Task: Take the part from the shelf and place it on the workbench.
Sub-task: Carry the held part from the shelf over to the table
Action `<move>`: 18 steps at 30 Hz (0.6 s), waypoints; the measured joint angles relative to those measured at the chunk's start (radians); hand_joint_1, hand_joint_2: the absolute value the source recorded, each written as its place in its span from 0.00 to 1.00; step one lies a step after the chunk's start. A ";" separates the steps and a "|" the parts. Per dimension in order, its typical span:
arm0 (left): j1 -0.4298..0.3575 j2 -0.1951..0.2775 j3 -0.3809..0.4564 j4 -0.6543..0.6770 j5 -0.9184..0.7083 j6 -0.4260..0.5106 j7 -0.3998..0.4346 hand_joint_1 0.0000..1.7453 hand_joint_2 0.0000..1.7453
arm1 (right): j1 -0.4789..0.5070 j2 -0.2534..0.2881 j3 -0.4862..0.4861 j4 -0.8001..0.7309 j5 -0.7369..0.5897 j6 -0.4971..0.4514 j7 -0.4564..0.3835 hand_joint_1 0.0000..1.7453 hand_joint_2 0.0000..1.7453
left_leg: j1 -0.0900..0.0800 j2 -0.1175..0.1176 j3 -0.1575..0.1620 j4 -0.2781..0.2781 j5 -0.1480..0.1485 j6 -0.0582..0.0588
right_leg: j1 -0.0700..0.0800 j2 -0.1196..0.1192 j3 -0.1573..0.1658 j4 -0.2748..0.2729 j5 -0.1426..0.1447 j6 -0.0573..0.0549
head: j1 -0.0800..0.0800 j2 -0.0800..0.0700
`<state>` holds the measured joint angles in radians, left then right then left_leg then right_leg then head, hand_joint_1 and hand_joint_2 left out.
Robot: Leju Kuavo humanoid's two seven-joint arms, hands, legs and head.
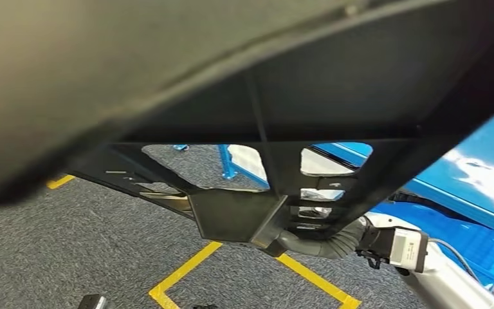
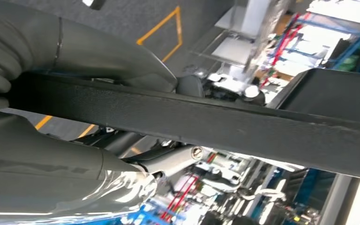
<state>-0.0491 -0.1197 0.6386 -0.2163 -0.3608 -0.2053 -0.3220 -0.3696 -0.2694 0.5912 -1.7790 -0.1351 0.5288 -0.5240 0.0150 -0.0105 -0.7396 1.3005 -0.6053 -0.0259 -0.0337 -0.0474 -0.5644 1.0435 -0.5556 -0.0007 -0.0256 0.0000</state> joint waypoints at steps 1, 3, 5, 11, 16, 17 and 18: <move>0.003 0.000 0.001 0.000 -0.001 0.000 0.003 0.00 0.00 | 0.010 -0.002 -0.002 -0.006 0.005 -0.002 -0.005 1.00 1.00 | 0.000 0.005 0.022 -0.043 0.029 0.002 | 0.000 -0.013 0.004 0.000 -0.003 0.002 | 0.000 0.000; 0.006 0.000 0.005 0.000 -0.001 0.001 0.005 0.00 0.00 | 0.022 -0.005 -0.007 -0.019 0.010 -0.003 -0.011 1.00 1.00 | -0.007 0.039 0.090 -0.173 0.089 0.011 | 0.002 -0.035 0.014 0.000 -0.011 0.008 | 0.000 0.000; 0.005 -0.002 0.011 0.000 0.001 0.001 0.008 0.00 0.00 | 0.029 -0.011 -0.015 -0.030 0.014 -0.001 -0.011 1.00 1.00 | -0.018 0.072 0.126 -0.246 0.106 0.024 | 0.005 -0.054 0.020 -0.002 -0.017 0.017 | 0.000 0.000; 0.013 -0.012 0.018 0.000 0.004 0.003 0.013 0.00 0.00 | 0.038 -0.028 -0.030 -0.046 0.022 0.008 -0.010 1.00 1.00 | -0.016 0.031 0.139 -0.275 0.110 0.057 | 0.004 0.004 -0.001 0.077 -0.083 0.038 | 0.001 0.000; 0.010 -0.015 0.022 0.000 0.005 0.005 0.007 0.00 0.00 | 0.051 -0.035 -0.030 -0.048 0.034 0.008 -0.008 1.00 1.00 | -0.018 -0.034 0.144 -0.274 0.108 0.062 | 0.010 0.046 -0.096 0.224 -0.095 0.033 | 0.001 0.000; 0.010 -0.015 0.023 0.000 0.005 0.004 0.004 0.00 0.00 | 0.051 -0.035 -0.030 -0.048 0.036 0.008 -0.008 1.00 1.00 | -0.017 -0.048 0.145 -0.271 0.106 0.060 | 0.009 0.056 -0.073 0.161 -0.052 0.033 | 0.001 0.000; 0.009 -0.015 0.025 0.000 0.005 0.004 0.001 0.00 0.00 | 0.051 -0.035 -0.030 -0.048 0.037 0.008 -0.008 1.00 1.00 | -0.018 -0.062 0.145 -0.267 0.103 0.056 | 0.007 0.078 -0.048 0.098 -0.018 0.032 | 0.001 0.000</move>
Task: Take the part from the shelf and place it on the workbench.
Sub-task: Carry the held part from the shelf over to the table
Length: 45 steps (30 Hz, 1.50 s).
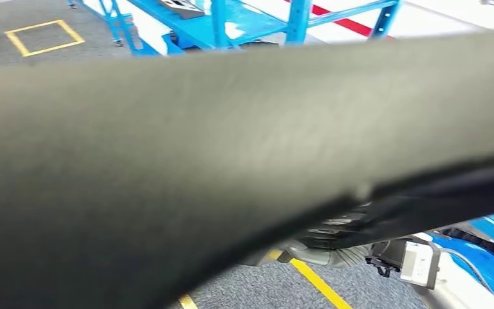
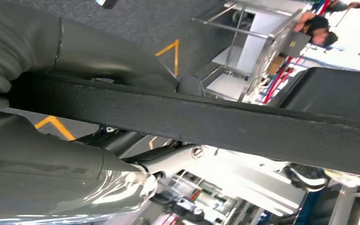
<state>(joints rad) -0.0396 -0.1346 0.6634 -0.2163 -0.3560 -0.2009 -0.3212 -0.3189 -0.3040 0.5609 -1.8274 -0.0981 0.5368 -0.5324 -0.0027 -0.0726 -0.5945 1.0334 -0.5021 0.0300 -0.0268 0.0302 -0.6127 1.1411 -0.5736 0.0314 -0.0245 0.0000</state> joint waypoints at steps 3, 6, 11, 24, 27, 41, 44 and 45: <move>-0.002 0.004 0.006 0.000 0.000 0.005 -0.007 0.00 0.00 | 0.002 0.000 0.000 -0.002 0.000 0.002 -0.002 1.00 1.00 | 0.002 -0.037 -0.011 0.011 -0.005 -0.014 | -0.003 0.042 0.034 -0.086 0.026 -0.007 | -0.001 0.000; 0.004 0.010 0.014 0.000 0.000 0.007 -0.014 0.00 0.00 | -0.001 0.005 0.000 -0.004 -0.001 0.006 -0.004 1.00 1.00 | 0.005 -0.036 -0.019 0.021 -0.011 -0.026 | -0.002 0.010 0.040 -0.091 0.026 -0.022 | -0.001 0.000; -0.003 0.025 0.018 0.000 -0.001 0.018 -0.013 0.00 0.00 | 0.000 0.011 0.000 -0.005 -0.009 0.008 -0.018 1.00 1.00 | 0.010 0.057 -0.144 0.267 -0.118 -0.049 | -0.002 -0.059 0.052 -0.093 0.016 -0.038 | -0.002 0.000; 0.007 0.065 0.025 0.000 -0.011 0.031 0.030 0.00 0.00 | 0.027 0.035 -0.008 0.002 0.013 -0.017 -0.061 1.00 1.00 | -0.002 0.079 -0.011 -0.007 0.014 0.003 | 0.003 -0.068 0.056 -0.001 -0.082 -0.004 | -0.004 0.000; 0.003 0.069 0.032 0.000 -0.011 0.041 0.058 0.00 0.00 | 0.043 0.035 -0.016 0.008 0.020 -0.018 -0.069 1.00 1.00 | -0.004 0.043 -0.009 -0.006 0.011 0.009 | 0.004 -0.036 -0.042 0.157 -0.125 -0.004 | -0.004 0.000; 0.026 0.068 0.070 0.000 -0.034 0.121 0.256 0.00 0.00 | 0.073 0.034 -0.054 0.000 0.024 -0.017 -0.069 1.00 1.00 | 0.008 0.049 -0.116 0.217 -0.102 -0.047 | 0.001 -0.043 0.052 -0.098 0.022 -0.039 | -0.007 0.000; 0.034 0.063 0.076 0.000 -0.039 0.121 0.265 0.00 0.00 | 0.089 0.034 -0.062 0.000 0.024 -0.020 -0.068 1.00 1.00 | 0.016 0.062 -0.142 0.260 -0.089 -0.052 | 0.003 -0.085 0.063 -0.098 0.011 -0.036 | -0.007 0.000; 0.037 0.062 0.077 0.000 -0.040 0.121 0.266 0.00 0.00 | 0.093 0.033 -0.065 -0.001 0.025 -0.022 -0.068 1.00 1.00 | 0.016 0.071 -0.113 0.201 -0.054 -0.051 | 0.003 -0.098 0.069 -0.098 0.007 -0.034 | -0.007 0.000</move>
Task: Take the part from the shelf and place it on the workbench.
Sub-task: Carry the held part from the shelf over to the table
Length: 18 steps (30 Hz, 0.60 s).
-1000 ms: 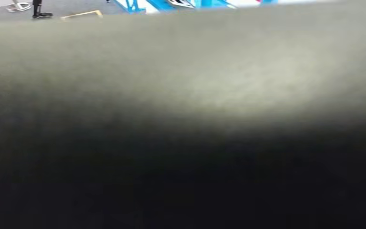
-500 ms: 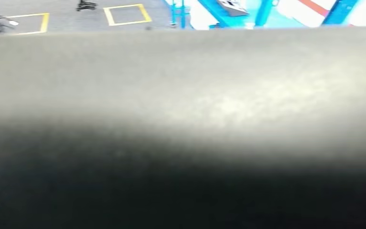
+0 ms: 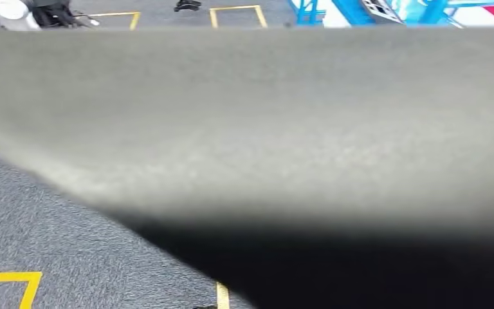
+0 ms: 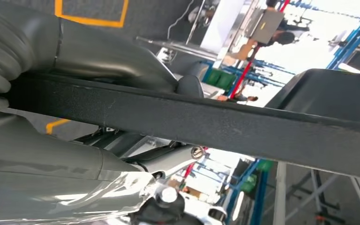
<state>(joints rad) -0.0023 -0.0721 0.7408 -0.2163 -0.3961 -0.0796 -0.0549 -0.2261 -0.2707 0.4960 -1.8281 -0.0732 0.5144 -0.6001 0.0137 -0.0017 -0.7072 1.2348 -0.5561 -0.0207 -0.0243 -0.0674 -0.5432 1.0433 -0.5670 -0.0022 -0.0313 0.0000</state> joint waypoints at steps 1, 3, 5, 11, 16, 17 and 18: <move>0.002 -0.001 0.002 0.000 0.000 0.000 0.000 0.00 0.00 | 0.004 -0.001 -0.003 -0.002 0.002 -0.002 0.000 1.00 1.00 | -0.002 0.019 0.035 -0.067 0.030 0.003 | 0.000 -0.011 0.007 0.000 -0.005 0.003 | 0.000 0.000; 0.001 -0.003 0.007 0.000 0.000 0.003 -0.001 0.00 0.00 | 0.012 -0.006 -0.010 -0.009 0.007 -0.007 -0.002 1.00 1.00 | -0.012 0.055 0.081 -0.160 0.060 0.013 | 0.004 -0.031 0.016 -0.001 -0.014 0.013 | 0.000 0.000; 0.002 -0.005 0.011 0.000 0.000 0.007 -0.001 0.00 0.00 | 0.019 -0.012 -0.014 -0.014 0.011 -0.009 -0.003 1.00 1.00 | -0.023 0.058 0.084 -0.175 0.055 0.026 | 0.005 -0.049 0.022 -0.005 -0.018 0.025 | 0.000 0.000; 0.002 -0.009 0.022 0.000 0.005 0.023 0.005 0.00 0.00 | 0.028 -0.034 -0.033 -0.024 0.010 0.001 -0.001 1.00 1.00 | -0.019 0.002 0.100 -0.195 0.059 0.061 | 0.000 0.055 -0.059 0.178 -0.121 0.034 | 0.000 0.000; 0.002 -0.016 0.036 0.000 -0.001 0.029 0.017 0.00 0.00 | 0.041 -0.046 -0.043 -0.023 0.009 0.010 0.002 1.00 1.00 | -0.020 -0.067 0.111 -0.193 0.052 0.060 | 0.001 0.087 -0.083 0.135 -0.022 0.032 | 0.000 0.000; 0.001 -0.017 0.038 0.000 -0.002 0.029 0.017 0.00 0.00 | 0.042 -0.048 -0.045 -0.023 0.009 0.010 0.002 1.00 1.00 | -0.020 -0.081 0.111 -0.190 0.049 0.057 | -0.001 0.110 -0.060 0.073 0.009 0.031 | 0.000 0.000; 0.000 -0.019 0.040 0.000 -0.002 0.031 0.017 0.00 0.00 | 0.043 -0.051 -0.048 -0.023 0.009 0.011 0.002 1.00 1.00 | -0.019 -0.094 0.110 -0.187 0.047 0.052 | -0.001 0.130 -0.044 0.030 0.026 0.030 | 0.000 0.000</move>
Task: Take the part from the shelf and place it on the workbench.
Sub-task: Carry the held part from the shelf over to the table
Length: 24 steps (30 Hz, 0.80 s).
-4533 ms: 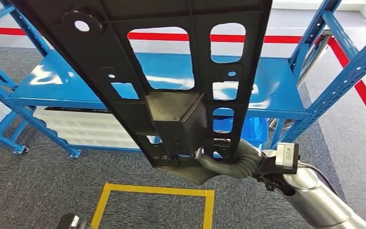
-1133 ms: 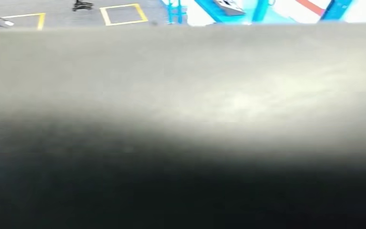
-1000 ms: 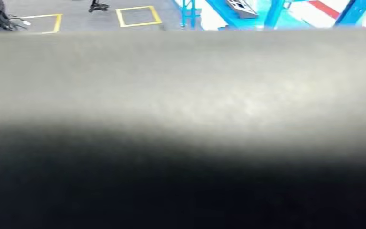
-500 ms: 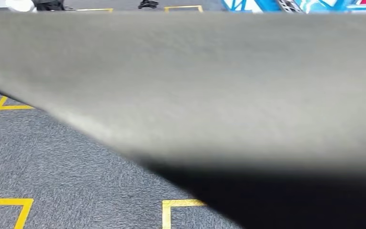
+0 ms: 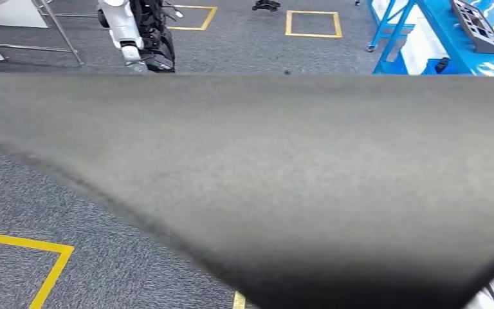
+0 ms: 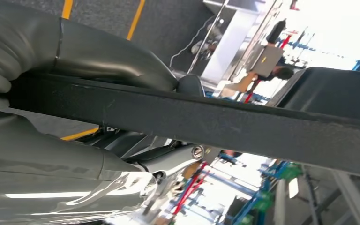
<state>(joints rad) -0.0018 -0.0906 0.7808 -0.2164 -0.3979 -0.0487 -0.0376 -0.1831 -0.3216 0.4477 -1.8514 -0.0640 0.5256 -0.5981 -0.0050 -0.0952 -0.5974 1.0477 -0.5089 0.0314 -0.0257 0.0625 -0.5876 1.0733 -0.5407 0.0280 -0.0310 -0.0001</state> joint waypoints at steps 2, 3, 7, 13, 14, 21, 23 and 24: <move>0.002 -0.001 0.007 0.000 0.001 0.006 0.001 0.00 0.00 | 0.003 -0.004 -0.005 -0.001 0.001 0.001 0.000 1.00 1.00 | 0.004 -0.023 -0.006 0.002 0.000 -0.011 | 0.002 0.012 0.010 -0.025 0.001 -0.006 | 0.000 0.000; 0.005 -0.001 0.012 0.000 0.002 0.009 0.003 0.00 0.00 | 0.003 -0.006 -0.007 -0.002 0.001 0.001 0.000 1.00 1.00 | 0.007 -0.033 -0.007 0.000 0.000 -0.017 | 0.003 0.002 0.012 -0.026 0.001 -0.011 | 0.000 0.000; 0.009 0.002 0.032 0.000 0.010 0.021 0.005 0.00 0.00 | 0.011 -0.009 -0.015 -0.012 0.005 0.001 -0.002 1.00 1.00 | 0.006 0.050 -0.057 0.103 -0.060 -0.036 | 0.002 -0.052 0.027 -0.036 -0.001 -0.032 | -0.001 0.000; 0.021 0.032 0.082 -0.004 0.032 0.046 -0.001 0.00 0.00 | 0.029 -0.014 -0.030 -0.015 0.013 0.002 -0.009 1.00 1.00 | 0.013 0.100 -0.087 0.150 -0.031 -0.044 | 0.004 -0.134 0.054 -0.036 -0.026 -0.029 | -0.001 0.000; 0.022 0.040 0.090 -0.006 0.033 0.051 -0.001 0.00 0.00 | 0.030 -0.015 -0.033 -0.016 0.013 0.002 -0.010 1.00 1.00 | 0.008 0.122 -0.056 0.088 -0.005 -0.039 | 0.006 -0.145 0.060 -0.036 -0.031 -0.026 | -0.002 0.000; 0.029 0.072 0.132 -0.019 0.042 0.065 -0.009 0.00 0.00 | 0.035 -0.018 -0.049 -0.022 0.014 0.011 -0.021 1.00 1.00 | -0.006 0.121 -0.011 -0.004 0.010 0.005 | 0.003 -0.134 0.068 -0.002 -0.078 0.005 | -0.001 0.000; 0.023 0.072 0.139 -0.020 0.041 0.060 -0.017 0.00 0.00 | 0.039 -0.021 -0.052 -0.023 0.014 0.016 -0.021 1.00 1.00 | -0.003 0.101 -0.007 -0.008 0.010 0.014 | 0.003 -0.080 0.007 0.114 -0.132 0.004 | -0.001 0.000; 0.019 0.072 0.143 -0.021 0.041 0.056 -0.021 0.00 0.00 | 0.042 -0.022 -0.053 -0.022 0.013 0.018 -0.021 1.00 1.00 | -0.003 0.088 -0.007 -0.007 0.010 0.015 | 0.003 -0.071 -0.032 0.179 -0.154 0.004 | -0.001 0.000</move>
<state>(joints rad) 0.0173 -0.0188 0.9237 -0.2369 -0.3571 0.0072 -0.0587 -0.1413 -0.3433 0.3951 -1.8737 -0.0507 0.5436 -0.6193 -0.0084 -0.0070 -0.6043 1.0402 -0.4991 0.0468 -0.0226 -0.0090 -0.6194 1.2524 -0.6950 0.0315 -0.0317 0.0000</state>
